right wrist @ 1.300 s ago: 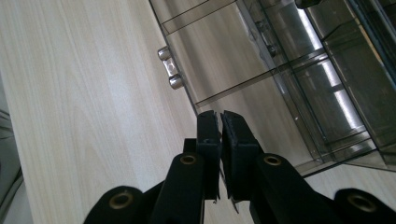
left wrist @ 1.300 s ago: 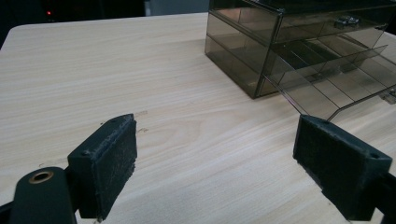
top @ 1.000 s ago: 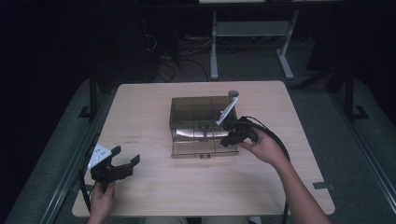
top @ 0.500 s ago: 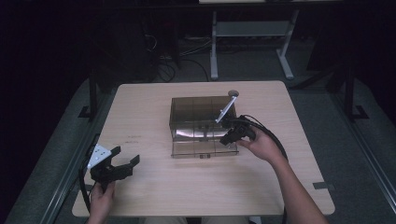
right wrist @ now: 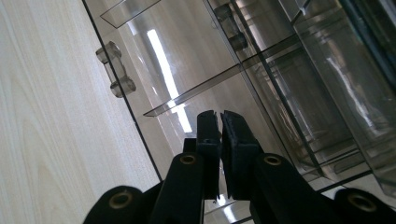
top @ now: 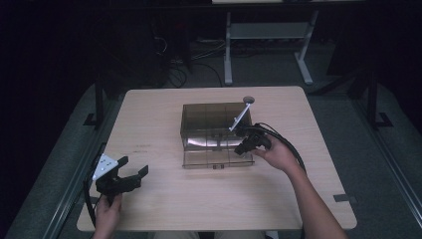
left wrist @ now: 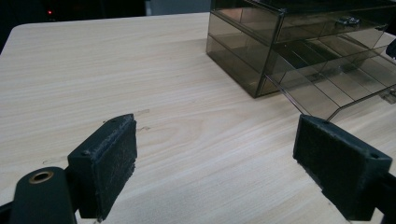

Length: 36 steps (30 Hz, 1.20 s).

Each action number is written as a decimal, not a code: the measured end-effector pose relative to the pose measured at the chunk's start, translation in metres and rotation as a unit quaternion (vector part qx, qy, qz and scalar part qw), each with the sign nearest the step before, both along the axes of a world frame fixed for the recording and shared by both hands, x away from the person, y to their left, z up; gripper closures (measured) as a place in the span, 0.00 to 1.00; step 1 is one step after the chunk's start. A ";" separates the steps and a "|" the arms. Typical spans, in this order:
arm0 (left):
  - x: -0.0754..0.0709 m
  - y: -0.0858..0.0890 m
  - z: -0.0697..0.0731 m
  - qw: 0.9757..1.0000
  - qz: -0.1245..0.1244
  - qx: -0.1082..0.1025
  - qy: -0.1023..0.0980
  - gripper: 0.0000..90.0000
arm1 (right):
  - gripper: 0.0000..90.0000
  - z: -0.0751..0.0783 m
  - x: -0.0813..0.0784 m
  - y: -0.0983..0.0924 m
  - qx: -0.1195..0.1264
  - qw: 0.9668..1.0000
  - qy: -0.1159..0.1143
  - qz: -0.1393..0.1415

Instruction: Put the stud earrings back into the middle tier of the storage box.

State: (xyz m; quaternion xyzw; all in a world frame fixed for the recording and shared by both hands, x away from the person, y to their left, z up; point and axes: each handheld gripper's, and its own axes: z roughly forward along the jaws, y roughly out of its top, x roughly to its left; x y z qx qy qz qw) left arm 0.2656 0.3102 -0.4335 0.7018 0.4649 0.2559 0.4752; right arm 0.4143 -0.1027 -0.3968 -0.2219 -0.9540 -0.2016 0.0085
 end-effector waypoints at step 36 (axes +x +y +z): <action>-0.001 0.002 0.001 1.000 0.002 -0.001 0.000 0.15 | 0.93 -0.006 0.004 -0.002 0.003 1.000 0.011 -0.004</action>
